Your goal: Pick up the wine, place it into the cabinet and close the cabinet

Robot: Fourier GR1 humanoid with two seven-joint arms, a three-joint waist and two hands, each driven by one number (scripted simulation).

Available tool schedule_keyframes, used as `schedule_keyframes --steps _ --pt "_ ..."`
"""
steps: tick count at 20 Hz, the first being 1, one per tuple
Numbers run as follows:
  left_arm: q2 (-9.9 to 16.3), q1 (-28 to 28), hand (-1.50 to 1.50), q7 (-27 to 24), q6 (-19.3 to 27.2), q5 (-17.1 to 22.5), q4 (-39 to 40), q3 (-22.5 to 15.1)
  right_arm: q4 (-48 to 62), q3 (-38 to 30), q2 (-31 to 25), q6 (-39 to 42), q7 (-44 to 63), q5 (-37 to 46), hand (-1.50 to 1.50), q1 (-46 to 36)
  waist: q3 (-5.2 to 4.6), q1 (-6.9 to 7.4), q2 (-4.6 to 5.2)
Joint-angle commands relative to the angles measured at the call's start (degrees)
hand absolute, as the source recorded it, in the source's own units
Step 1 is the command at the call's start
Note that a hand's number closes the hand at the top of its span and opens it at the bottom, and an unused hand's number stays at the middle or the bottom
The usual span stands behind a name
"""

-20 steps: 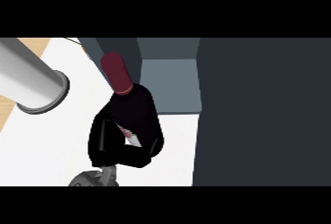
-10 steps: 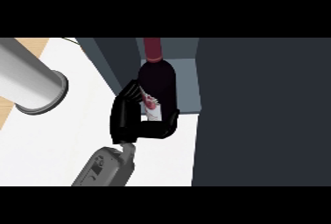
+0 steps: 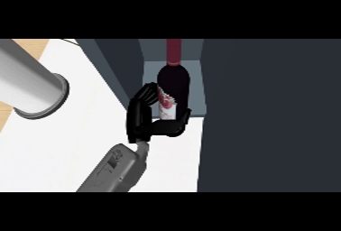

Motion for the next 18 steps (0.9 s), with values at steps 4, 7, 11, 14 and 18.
schedule_keyframes --steps 4,7,11,14,18 --pt "0.0 -1.6 1.50 -8.8 -0.1 8.1 9.9 -3.0 -9.0 -2.6 -0.2 0.7 3.2 -9.3 -1.50 2.1 -0.02 -0.09 0.14" --pt "0.0 -2.5 1.50 -13.3 -2.4 12.1 13.0 -1.8 -10.2 -1.0 0.0 0.8 4.0 -7.8 -1.50 3.8 -0.03 -0.21 0.10" --pt "0.0 -7.7 1.50 -13.5 -2.9 17.1 17.6 -0.8 -11.8 0.1 0.7 -0.4 6.2 -6.6 -1.50 2.0 -0.06 -0.61 0.13" --pt "0.0 -8.2 1.50 -13.9 -2.7 19.9 17.6 -1.7 -11.5 0.3 1.5 0.3 3.8 -6.5 -1.50 4.4 -0.02 -0.47 -0.02" --pt "0.0 -13.6 1.50 -14.3 -4.4 21.2 24.7 0.8 -11.0 -2.4 0.5 0.7 5.7 -8.5 -1.50 3.1 -0.02 -0.22 0.11"
